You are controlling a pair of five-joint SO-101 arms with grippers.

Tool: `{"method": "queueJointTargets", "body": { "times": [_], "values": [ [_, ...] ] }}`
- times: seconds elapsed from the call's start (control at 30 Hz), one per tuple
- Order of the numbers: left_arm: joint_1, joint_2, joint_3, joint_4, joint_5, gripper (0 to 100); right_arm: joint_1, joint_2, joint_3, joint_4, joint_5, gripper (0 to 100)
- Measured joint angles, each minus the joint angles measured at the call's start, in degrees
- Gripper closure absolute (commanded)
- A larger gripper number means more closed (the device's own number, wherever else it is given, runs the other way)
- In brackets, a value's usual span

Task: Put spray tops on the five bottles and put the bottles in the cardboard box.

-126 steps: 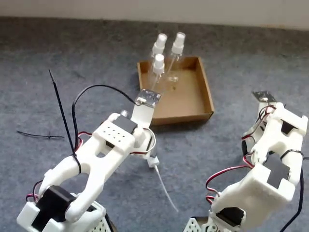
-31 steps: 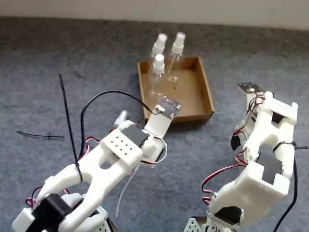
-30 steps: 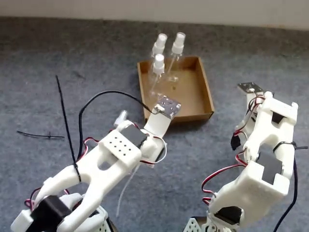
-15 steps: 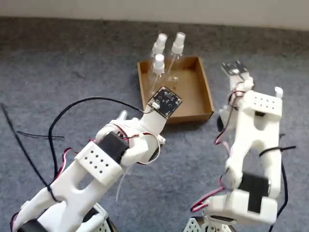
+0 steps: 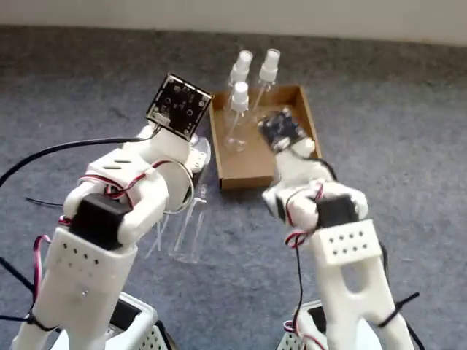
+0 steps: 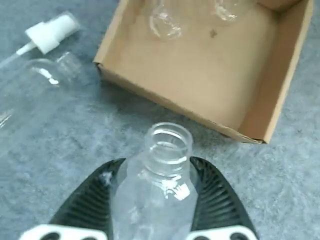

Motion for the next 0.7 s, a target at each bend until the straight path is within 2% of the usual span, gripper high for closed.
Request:
{"method": "queueJointTargets", "body": {
  "times": [0.2,0.33,0.5,0.7],
  "values": [
    [-0.26,-0.09,-7.82,1.14,0.09,100,-5.01,-15.21,10.73,-6.15,-0.53,99.4],
    [0.88,-0.09,-10.73,0.26,2.81,100,-10.81,-26.29,18.81,-14.77,-6.07,99.4],
    [5.27,-0.09,-11.34,-8.26,3.78,100,-13.19,-38.86,31.30,-22.42,-7.91,99.4],
    [9.67,-0.09,-11.34,-16.00,3.78,100,-13.27,-54.15,39.65,-23.38,-8.26,99.4]
  ]
}}
